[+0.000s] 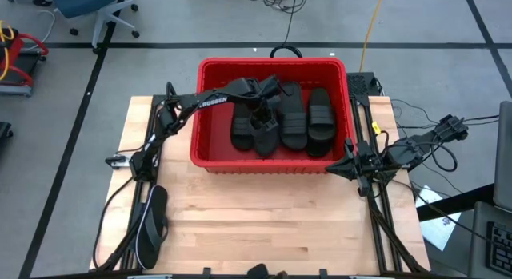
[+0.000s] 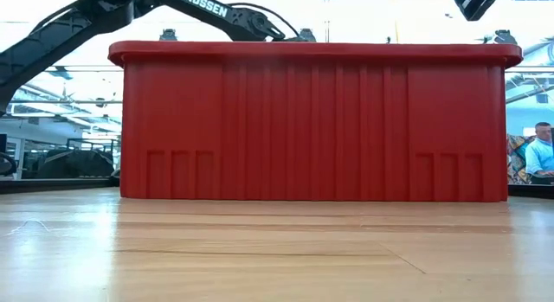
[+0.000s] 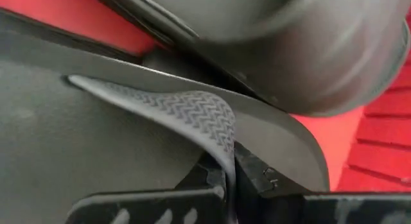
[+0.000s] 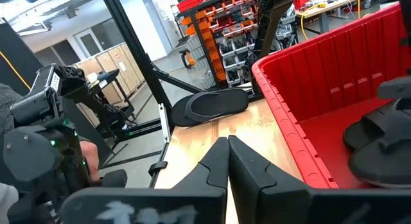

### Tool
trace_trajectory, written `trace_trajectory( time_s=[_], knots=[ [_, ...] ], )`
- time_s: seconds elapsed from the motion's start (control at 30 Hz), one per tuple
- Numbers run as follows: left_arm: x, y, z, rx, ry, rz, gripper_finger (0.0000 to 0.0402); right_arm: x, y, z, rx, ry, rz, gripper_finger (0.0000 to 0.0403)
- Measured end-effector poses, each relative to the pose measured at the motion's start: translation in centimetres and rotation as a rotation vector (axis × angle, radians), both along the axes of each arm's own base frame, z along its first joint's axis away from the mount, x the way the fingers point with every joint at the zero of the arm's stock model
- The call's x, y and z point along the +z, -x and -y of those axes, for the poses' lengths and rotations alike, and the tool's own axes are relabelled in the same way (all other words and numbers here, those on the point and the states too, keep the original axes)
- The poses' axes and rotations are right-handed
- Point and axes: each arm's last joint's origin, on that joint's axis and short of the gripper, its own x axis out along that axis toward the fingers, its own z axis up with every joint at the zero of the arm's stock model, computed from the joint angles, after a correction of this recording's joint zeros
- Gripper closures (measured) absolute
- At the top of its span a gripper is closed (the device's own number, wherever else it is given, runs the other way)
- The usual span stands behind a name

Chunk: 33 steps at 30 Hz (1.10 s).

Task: Pick and place slides into bin
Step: Put the right black slipper into the red bin

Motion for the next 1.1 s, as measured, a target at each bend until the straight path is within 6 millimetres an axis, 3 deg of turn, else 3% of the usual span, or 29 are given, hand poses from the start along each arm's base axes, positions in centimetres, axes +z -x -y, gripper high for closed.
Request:
trace_trajectory(
  time_s=[0.23,0.53,0.87,1.1],
  knots=[
    [0.3,0.3,-0.9,-0.036,-0.005,0.028,0.0401,-0.1,0.0,0.0,0.0,0.012,-0.007,0.0403],
    [-0.1,-0.9,0.7,-0.124,-0.018,0.064,0.0389,-0.2,0.0,0.0,-0.003,0.018,-0.018,0.0403],
    [2.0,-1.5,0.9,-0.16,-0.047,0.145,0.0264,-0.2,0.0,0.0,-0.006,0.01,-0.017,0.0403],
    [2.0,-1.4,1.0,-0.138,-0.018,0.132,0.019,-0.2,0.0,0.0,-0.006,0.009,-0.017,0.0403]
  ],
)
